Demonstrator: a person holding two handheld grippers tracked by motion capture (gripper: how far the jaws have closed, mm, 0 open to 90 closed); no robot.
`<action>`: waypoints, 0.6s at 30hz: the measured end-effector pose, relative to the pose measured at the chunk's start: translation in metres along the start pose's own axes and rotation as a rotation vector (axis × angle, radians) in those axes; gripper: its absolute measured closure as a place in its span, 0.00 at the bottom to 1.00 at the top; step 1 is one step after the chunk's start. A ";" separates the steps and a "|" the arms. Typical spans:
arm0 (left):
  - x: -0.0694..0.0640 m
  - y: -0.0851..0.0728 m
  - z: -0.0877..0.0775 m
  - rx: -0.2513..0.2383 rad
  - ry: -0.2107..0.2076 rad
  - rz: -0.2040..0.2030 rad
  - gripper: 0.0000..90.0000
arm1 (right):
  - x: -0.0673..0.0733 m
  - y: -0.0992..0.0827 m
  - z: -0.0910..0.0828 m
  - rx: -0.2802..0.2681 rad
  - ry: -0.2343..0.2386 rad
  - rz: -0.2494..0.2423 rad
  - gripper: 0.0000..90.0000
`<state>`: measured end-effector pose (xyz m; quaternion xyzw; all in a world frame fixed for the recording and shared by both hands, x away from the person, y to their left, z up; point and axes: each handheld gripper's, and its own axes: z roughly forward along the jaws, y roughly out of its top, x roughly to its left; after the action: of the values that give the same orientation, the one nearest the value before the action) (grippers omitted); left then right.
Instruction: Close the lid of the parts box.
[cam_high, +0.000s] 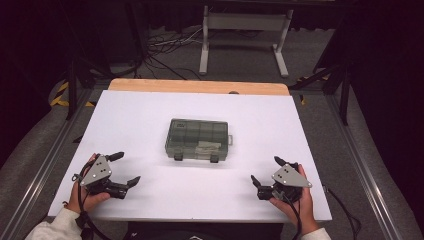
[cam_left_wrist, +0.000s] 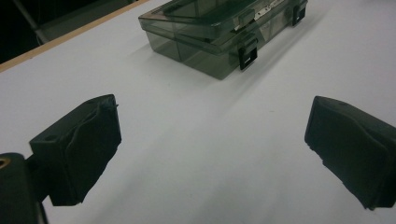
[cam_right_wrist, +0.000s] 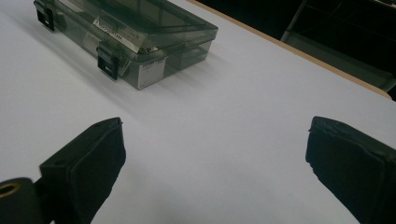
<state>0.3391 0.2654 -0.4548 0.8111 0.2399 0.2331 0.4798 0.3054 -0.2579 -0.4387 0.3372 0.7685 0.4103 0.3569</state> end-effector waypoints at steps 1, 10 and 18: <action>0.000 0.000 0.000 0.001 0.000 -0.002 0.04 | 0.000 0.000 -0.001 -0.003 -0.002 0.004 0.06; -0.001 0.000 -0.001 0.002 0.003 -0.006 0.04 | 0.000 0.002 -0.005 -0.018 -0.016 0.020 0.06; 0.002 -0.003 -0.005 -0.001 0.019 -0.019 0.05 | -0.001 0.003 0.003 -0.008 0.006 -0.003 0.06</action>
<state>0.3371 0.2706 -0.4549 0.8063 0.2520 0.2366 0.4800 0.3090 -0.2557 -0.4369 0.3334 0.7684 0.4137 0.3567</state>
